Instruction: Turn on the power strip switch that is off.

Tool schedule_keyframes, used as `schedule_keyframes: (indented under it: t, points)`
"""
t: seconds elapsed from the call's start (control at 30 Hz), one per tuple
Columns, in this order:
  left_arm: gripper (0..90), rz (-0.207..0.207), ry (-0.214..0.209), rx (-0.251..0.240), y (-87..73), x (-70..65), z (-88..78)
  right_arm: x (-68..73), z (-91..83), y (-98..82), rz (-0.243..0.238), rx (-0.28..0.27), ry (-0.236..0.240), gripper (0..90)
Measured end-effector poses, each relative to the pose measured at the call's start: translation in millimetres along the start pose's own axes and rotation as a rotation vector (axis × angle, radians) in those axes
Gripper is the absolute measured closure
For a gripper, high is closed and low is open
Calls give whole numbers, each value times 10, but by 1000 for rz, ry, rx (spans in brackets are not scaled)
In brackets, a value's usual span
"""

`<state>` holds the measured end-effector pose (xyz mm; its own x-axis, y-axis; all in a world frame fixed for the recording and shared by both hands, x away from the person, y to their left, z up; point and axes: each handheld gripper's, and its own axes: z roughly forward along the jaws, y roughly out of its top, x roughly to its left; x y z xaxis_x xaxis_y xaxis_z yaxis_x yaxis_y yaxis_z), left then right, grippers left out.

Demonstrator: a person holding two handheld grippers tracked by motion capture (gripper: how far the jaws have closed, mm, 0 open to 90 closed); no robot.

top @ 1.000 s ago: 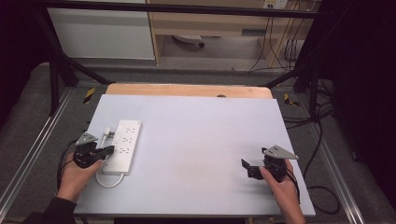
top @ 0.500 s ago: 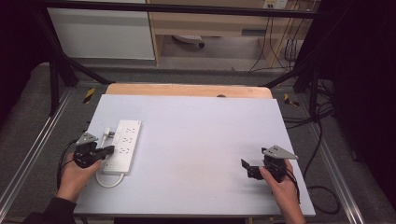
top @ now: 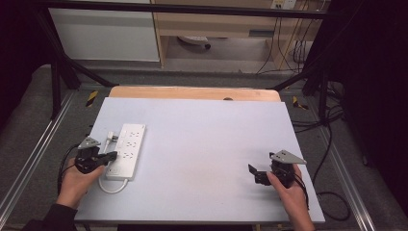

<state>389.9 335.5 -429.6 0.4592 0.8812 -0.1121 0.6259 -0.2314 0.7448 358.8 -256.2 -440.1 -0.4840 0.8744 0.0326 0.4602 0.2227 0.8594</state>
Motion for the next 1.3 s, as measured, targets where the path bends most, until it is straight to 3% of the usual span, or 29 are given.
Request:
schedule_keyframes:
  t: [0.2,0.43,1.3]
  points:
    - [900,28,24,-29,-20,9,6,-5,-7,1,2,-5,-2,39]
    - [900,37,23,-37,-24,5,13,-4,-3,1,-1,-4,0,39]
    - [900,36,16,-56,-20,3,8,-6,-4,1,-1,-5,-2,39]
